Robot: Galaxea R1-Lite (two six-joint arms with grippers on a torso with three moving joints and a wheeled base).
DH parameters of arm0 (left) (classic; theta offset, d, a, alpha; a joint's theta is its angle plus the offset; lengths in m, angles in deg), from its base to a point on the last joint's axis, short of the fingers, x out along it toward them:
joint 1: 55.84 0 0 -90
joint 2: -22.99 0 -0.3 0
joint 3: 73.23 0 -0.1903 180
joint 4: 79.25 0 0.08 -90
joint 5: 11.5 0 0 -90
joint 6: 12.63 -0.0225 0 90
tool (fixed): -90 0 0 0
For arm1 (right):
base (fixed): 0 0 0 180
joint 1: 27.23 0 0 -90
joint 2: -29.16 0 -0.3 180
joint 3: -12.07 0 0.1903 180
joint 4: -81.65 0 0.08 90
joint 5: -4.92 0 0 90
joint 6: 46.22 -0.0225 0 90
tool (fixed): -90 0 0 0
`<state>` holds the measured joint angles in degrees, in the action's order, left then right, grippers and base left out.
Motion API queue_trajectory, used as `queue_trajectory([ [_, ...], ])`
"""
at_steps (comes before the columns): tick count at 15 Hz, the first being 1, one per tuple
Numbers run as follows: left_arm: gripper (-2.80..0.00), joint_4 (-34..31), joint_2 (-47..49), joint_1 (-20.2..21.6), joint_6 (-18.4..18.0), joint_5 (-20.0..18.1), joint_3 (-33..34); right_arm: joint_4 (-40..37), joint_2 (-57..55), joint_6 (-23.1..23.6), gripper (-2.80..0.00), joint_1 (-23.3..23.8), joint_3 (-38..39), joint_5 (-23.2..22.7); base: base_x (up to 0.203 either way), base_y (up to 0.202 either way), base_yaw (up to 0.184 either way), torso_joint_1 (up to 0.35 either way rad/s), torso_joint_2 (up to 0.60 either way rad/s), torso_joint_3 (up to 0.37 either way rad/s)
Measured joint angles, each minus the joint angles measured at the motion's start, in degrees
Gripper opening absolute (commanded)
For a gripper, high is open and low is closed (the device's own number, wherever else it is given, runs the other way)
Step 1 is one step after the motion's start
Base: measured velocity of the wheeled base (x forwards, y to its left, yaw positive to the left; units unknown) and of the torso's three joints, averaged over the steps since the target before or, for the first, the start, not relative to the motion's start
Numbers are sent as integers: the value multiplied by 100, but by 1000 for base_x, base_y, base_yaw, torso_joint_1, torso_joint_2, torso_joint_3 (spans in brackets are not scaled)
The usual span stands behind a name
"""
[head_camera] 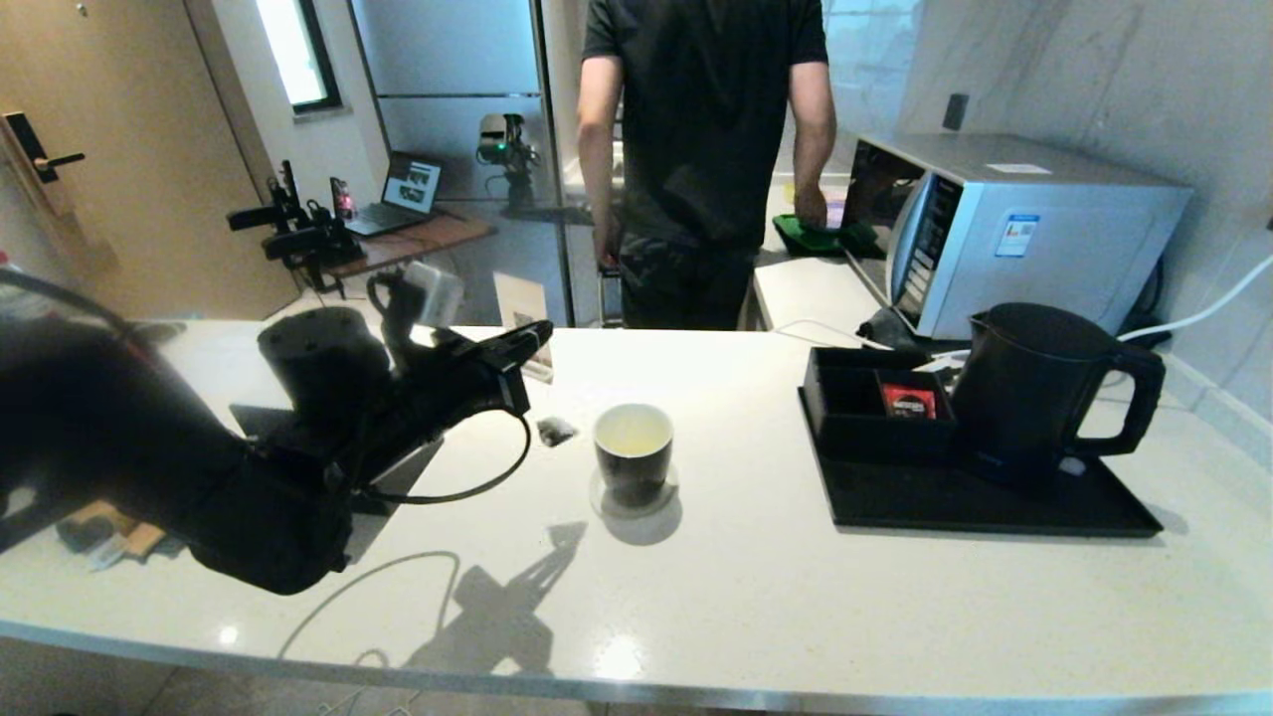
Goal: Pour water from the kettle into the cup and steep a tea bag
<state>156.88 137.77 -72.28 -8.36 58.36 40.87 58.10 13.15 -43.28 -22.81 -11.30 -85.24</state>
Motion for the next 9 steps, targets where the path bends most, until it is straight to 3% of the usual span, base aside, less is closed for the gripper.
queue_trajectory([
  [9, -280, -72, -184, 468, -24, 16, -10, 0, -2, 2, -280, 0, 0, 2, 0, 0, 0, 0, 0, 0],
])
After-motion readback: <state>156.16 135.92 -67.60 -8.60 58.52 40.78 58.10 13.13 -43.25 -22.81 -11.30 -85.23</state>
